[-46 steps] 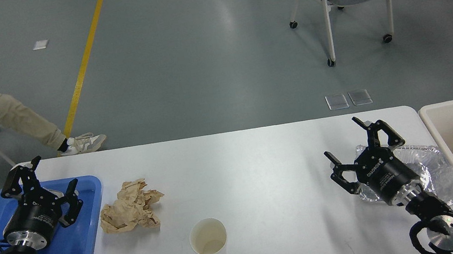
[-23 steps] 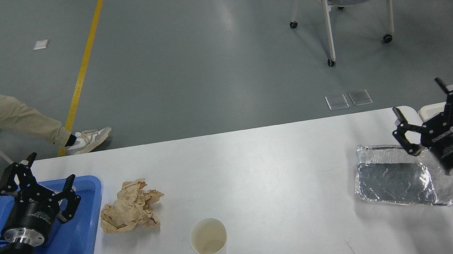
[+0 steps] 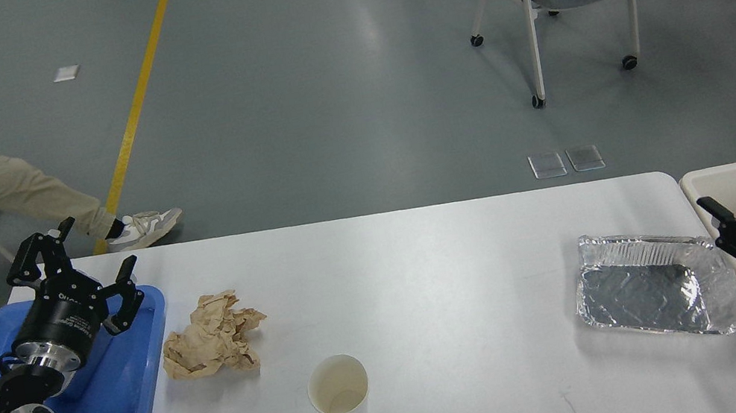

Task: Tidy desktop
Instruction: 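Lift the foil tray with the right gripper and move it away, then withdraw the right gripper from the foil tray toward the bin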

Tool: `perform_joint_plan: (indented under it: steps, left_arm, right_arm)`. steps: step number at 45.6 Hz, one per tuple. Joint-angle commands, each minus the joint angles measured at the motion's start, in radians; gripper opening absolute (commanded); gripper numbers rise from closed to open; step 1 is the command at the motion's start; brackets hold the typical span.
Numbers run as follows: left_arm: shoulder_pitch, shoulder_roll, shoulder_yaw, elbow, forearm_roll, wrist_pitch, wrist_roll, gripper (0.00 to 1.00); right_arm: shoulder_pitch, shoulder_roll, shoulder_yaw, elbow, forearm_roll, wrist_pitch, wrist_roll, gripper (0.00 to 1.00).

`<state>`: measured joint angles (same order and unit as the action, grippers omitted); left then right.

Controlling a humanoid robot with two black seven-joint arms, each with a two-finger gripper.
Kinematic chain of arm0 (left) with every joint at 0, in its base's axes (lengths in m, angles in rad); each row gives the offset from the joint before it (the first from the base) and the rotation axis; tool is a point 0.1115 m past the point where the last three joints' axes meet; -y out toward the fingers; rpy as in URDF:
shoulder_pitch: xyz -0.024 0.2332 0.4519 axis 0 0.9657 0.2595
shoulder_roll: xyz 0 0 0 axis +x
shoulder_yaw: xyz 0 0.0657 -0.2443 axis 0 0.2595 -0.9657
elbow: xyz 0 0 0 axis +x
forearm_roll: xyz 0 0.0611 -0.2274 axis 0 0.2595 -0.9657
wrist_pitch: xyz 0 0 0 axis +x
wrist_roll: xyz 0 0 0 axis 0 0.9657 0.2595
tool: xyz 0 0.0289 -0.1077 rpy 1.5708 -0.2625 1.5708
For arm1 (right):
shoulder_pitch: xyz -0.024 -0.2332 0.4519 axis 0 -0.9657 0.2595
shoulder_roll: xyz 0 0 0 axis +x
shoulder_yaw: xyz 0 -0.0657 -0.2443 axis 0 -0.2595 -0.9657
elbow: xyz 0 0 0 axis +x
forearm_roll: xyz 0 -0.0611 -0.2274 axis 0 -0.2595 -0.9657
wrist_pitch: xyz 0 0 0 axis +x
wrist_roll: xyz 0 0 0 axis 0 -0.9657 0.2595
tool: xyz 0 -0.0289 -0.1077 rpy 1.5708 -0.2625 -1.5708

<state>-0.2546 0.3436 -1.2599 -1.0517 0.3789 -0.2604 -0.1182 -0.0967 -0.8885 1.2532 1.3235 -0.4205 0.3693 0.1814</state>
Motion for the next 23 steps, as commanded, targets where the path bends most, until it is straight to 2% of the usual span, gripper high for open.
perform_joint_plan:
  steps: [1, 9, 16, 23]
  left_arm:
    - [-0.029, -0.009, 0.05, 0.009, 0.0, -0.008, 0.0, 0.97]
    - [-0.038, -0.023, 0.053, 0.007, 0.0, -0.019, 0.0, 0.97]
    - [-0.04, -0.038, 0.066, 0.01, 0.0, -0.025, 0.0, 0.97]
    - [-0.041, -0.057, 0.066, 0.036, 0.0, -0.043, 0.0, 0.97]
  right_arm:
    - [-0.052, -0.17, -0.058, 0.074, -0.072, -0.009, -0.003, 1.0]
    - [-0.061, -0.423, -0.132, 0.112, -0.101, -0.009, -0.005, 1.0]
    - [-0.06, -0.63, -0.21, 0.131, -0.095, -0.015, -0.036, 1.0]
    - [-0.057, -0.695, -0.296, 0.166, -0.081, -0.098, -0.043, 1.0]
